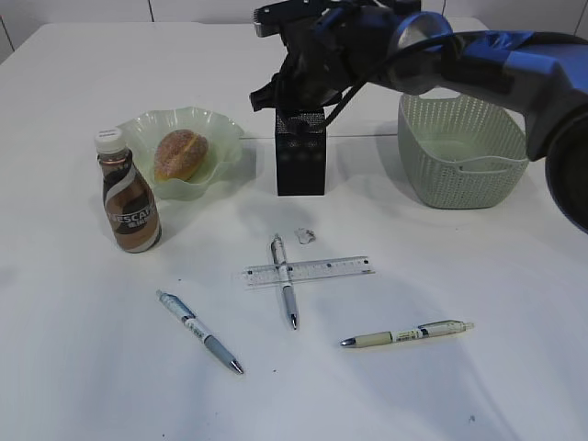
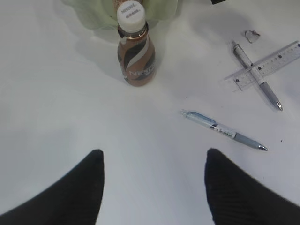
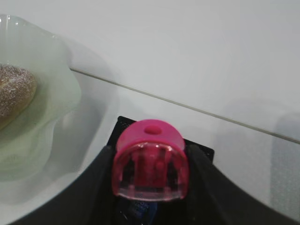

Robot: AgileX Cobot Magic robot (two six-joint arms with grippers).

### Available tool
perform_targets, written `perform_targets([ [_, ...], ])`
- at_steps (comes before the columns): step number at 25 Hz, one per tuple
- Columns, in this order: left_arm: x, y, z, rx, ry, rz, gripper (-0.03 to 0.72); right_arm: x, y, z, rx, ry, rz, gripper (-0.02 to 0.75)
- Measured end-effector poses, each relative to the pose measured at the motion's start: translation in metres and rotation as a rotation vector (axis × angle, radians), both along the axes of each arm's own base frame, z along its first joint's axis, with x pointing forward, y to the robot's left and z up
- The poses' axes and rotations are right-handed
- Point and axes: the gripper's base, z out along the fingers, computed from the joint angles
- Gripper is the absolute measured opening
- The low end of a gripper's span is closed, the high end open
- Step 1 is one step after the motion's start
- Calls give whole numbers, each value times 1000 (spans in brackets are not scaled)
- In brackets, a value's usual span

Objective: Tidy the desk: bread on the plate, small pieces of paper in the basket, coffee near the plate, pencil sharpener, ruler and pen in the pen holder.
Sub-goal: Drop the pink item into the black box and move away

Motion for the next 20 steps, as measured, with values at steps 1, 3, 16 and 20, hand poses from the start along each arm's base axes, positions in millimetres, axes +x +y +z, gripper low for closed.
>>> perform_targets([
  [1,2,0,1,-1,-2,0,474,1,1,-3,0,0,3,335],
  [3,5,-1,0,0,0,0,474,3,3,-11,6,-7,15,335],
  [16,8,-1,-1,12,-9,1,474,8,2,-20,8,-15,24,335],
  [20,8,-1,-1,11,-12,1,474,12,-7,-23,15,-10,4,335],
])
